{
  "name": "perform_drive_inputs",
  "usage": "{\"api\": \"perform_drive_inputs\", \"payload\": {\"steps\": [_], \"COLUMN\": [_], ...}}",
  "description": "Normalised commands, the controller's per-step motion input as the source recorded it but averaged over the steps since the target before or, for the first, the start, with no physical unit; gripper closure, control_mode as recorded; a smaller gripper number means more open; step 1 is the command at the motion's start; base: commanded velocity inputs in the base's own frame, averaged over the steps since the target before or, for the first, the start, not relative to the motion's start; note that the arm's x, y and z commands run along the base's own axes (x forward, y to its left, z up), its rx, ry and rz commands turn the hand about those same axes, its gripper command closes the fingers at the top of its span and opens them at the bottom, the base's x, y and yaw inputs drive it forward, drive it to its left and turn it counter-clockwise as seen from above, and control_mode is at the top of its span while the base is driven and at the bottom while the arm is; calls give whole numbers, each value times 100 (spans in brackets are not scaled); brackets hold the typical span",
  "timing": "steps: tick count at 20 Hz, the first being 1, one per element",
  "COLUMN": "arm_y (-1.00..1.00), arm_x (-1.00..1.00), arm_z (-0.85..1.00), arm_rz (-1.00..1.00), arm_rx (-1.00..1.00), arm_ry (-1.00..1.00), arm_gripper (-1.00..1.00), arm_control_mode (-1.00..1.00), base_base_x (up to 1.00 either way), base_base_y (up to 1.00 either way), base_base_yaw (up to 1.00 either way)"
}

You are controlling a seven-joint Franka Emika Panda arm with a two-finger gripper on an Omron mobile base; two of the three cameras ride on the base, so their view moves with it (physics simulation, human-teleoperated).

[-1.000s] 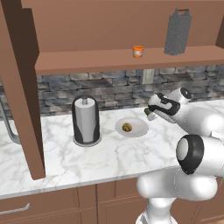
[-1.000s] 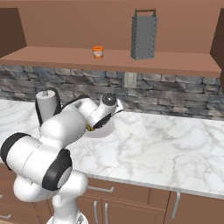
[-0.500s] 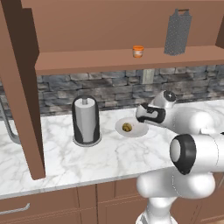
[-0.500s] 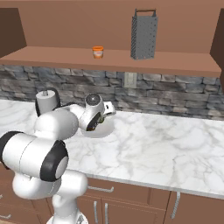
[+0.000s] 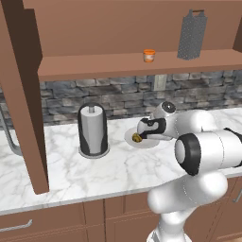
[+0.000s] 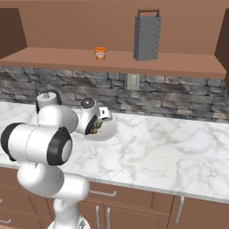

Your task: Pick the avocado and bread from the counter and place them on the plate. Then pick the jam from the cabinet and place it next to the plate. Lastly close the cabinet door.

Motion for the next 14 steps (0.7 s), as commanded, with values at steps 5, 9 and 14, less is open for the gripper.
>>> {"api": "perform_drive_inputs", "payload": {"steps": [5, 9, 14], "arm_y": [1, 0, 0], "arm_x": [2, 0, 0], "arm_z": [-11, -8, -8], "arm_rz": [0, 0, -1], "arm_rx": [4, 6, 5], "arm_ry": [0, 0, 0], "arm_gripper": [100, 100, 100], "arm_control_mode": [-100, -100, -100], "base_base_x": [0, 0, 0], "base_base_y": [0, 0, 0], "base_base_yaw": [0, 0, 0]}}
